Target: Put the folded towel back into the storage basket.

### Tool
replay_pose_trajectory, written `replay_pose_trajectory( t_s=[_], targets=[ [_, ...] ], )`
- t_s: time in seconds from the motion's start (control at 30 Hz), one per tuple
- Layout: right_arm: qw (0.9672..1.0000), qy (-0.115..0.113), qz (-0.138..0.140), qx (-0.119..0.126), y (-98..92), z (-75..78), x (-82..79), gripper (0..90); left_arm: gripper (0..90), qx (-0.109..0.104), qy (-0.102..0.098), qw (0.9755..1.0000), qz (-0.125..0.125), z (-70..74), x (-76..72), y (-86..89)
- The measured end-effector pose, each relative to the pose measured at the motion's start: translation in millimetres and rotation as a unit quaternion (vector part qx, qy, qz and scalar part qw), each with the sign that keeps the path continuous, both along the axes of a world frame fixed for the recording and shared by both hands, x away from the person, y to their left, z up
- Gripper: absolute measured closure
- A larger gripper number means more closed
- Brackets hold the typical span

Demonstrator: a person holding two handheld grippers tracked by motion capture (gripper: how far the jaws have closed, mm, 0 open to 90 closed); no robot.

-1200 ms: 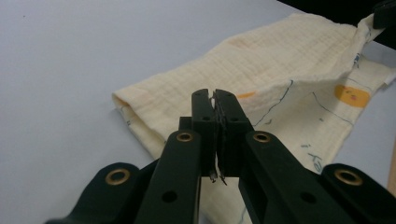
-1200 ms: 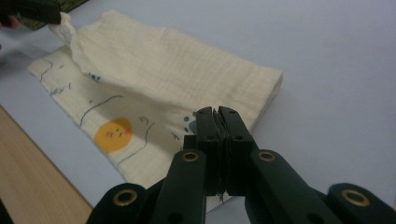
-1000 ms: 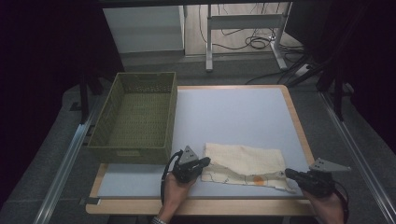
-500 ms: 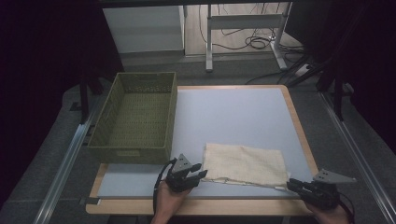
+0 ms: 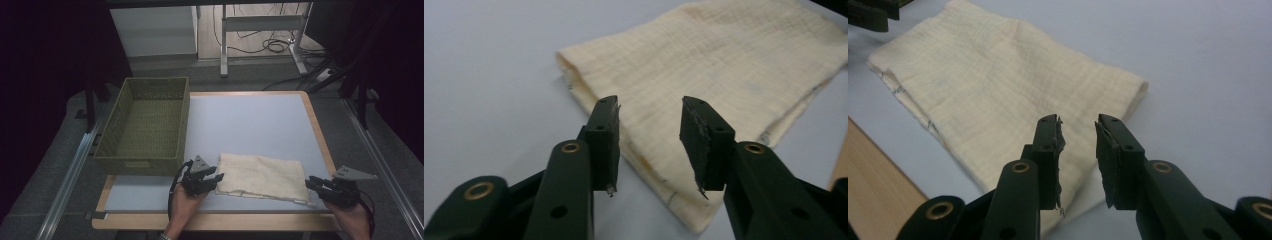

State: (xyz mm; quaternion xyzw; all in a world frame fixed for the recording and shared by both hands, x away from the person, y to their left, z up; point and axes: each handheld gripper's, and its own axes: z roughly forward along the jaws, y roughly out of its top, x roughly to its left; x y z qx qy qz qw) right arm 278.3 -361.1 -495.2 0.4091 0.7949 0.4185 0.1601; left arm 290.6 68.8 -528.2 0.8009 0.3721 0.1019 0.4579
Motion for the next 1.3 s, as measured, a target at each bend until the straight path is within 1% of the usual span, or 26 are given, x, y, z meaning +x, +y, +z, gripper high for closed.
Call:
replay_pose_trajectory(
  t_s=[0.1, 0.17, 0.23, 0.33, 0.37, 0.4, 0.43, 0.47, 0.5, 0.57, 0.7, 0.73, 0.8, 0.83, 0.87, 0.9, 0.93, 0.97, 1.0, 1.03, 1.1, 1.13, 1.27, 1.3],
  targets=[
    [1.0000, 0.002, 0.007, -0.003, 5.7, -1.7, 3.5, 69.4, 62.5, -0.008, 0.007, 0.9997, -0.024, -2.9, -8.0, -1.6],
    [0.9999, 0.003, 0.010, -0.005, 8.3, -3.2, 2.3, 69.0, 64.0, -0.007, 0.010, 0.9993, -0.035, -5.3, -12.3, -2.0],
    [0.9999, 0.005, 0.011, -0.004, 9.6, -4.8, 0.1, 68.5, 64.7, 0.001, 0.012, 0.9989, -0.045, -7.9, -14.4, -2.9],
    [0.9999, 0.008, 0.010, -0.004, 8.6, -7.4, -2.1, 67.7, 65.9, 0.025, 0.013, 0.9982, -0.052, -13.3, -16.5, -7.1],
    [0.9999, 0.009, 0.009, -0.003, 7.6, -8.3, -2.3, 67.6, 68.5, 0.036, 0.010, 0.9980, -0.051, -14.5, -17.1, -8.4],
    [0.9999, 0.011, 0.007, -0.002, 6.6, -9.1, -2.5, 67.5, 71.9, 0.042, 0.003, 0.9979, -0.049, -15.0, -17.8, -9.2],
    [0.9999, 0.012, 0.006, -0.002, 5.6, -9.7, -2.5, 67.6, 77.4, 0.044, 0.002, 0.9977, -0.050, -14.4, -18.3, -9.2],
    [0.9999, 0.012, 0.004, -0.003, 4.7, -10.2, -2.5, 67.6, 86.2, 0.045, 0.001, 0.9977, -0.051, -13.4, -18.7, -9.5],
    [0.9999, 0.012, 0.004, -0.002, 4.0, -10.5, -2.6, 67.5, 89.6, 0.046, 0.002, 0.9975, -0.053, -12.1, -19.1, -9.7],
    [0.9999, 0.011, 0.003, 0.000, 3.2, -10.6, -3.0, 67.5, 90.0, 0.040, 0.001, 0.9975, -0.058, -8.5, -20.4, -8.9],
    [0.9999, 0.012, 0.003, 0.000, 2.8, -10.0, -3.8, 67.5, 90.0, 0.027, -0.008, 0.9979, -0.058, 1.2, -26.1, -4.6],
    [0.9999, 0.011, 0.003, -0.001, 3.0, -10.0, -3.7, 67.5, 90.0, 0.027, -0.010, 0.9979, -0.058, 2.9, -27.6, -3.4],
    [0.9999, 0.011, 0.004, 0.000, 3.5, -10.0, -3.5, 67.5, 90.0, 0.030, -0.006, 0.9978, -0.059, 3.7, -29.9, -1.1],
    [0.9999, 0.011, 0.004, -0.001, 3.8, -10.1, -3.4, 67.5, 90.0, 0.032, -0.001, 0.9977, -0.059, 2.1, -30.2, -0.6],
    [0.9999, 0.011, 0.006, 0.000, 4.1, -10.3, -3.2, 67.5, 90.0, 0.039, 0.007, 0.9974, -0.060, -0.8, -29.6, -0.7],
    [0.9999, 0.012, 0.005, -0.001, 4.4, -10.6, -2.9, 67.3, 89.9, 0.047, 0.010, 0.9973, -0.056, -4.5, -28.8, -1.1],
    [0.9999, 0.013, 0.006, 0.000, 4.6, -11.0, -2.3, 67.0, 88.3, 0.048, 0.013, 0.9973, -0.054, -7.7, -27.4, -0.8],
    [0.9999, 0.014, 0.005, -0.001, 4.7, -11.2, -1.5, 66.6, 85.1, 0.038, 0.018, 0.9977, -0.053, -9.3, -25.8, 0.2],
    [0.9999, 0.015, 0.005, 0.002, 4.8, -11.0, -0.7, 66.0, 80.5, 0.027, 0.019, 0.9983, -0.049, -8.6, -24.3, 1.0],
    [0.9999, 0.013, 0.004, 0.001, 4.7, -10.4, 0.5, 65.5, 74.1, 0.022, 0.014, 0.9987, -0.042, -6.0, -22.5, 1.4],
    [0.9999, 0.012, 0.001, 0.001, 4.8, -7.9, 4.1, 63.5, 64.7, 0.017, 0.003, 0.9994, -0.029, 1.7, -16.7, 1.1],
    [0.9999, 0.010, 0.000, 0.001, 5.0, -6.3, 7.1, 62.7, 60.5, 0.013, 0.001, 0.9996, -0.023, 5.5, -12.0, 0.8],
    [0.9999, 0.004, -0.010, 0.001, 8.4, 0.6, 26.2, 60.8, 56.4, 0.004, 0.000, 1.0000, 0.005, 16.0, 15.0, -4.6],
    [0.9999, 0.002, -0.012, 0.000, 10.0, 1.5, 32.5, 60.8, 55.9, 0.007, -0.001, 0.9999, 0.012, 17.6, 22.7, -7.2]
  ],
)
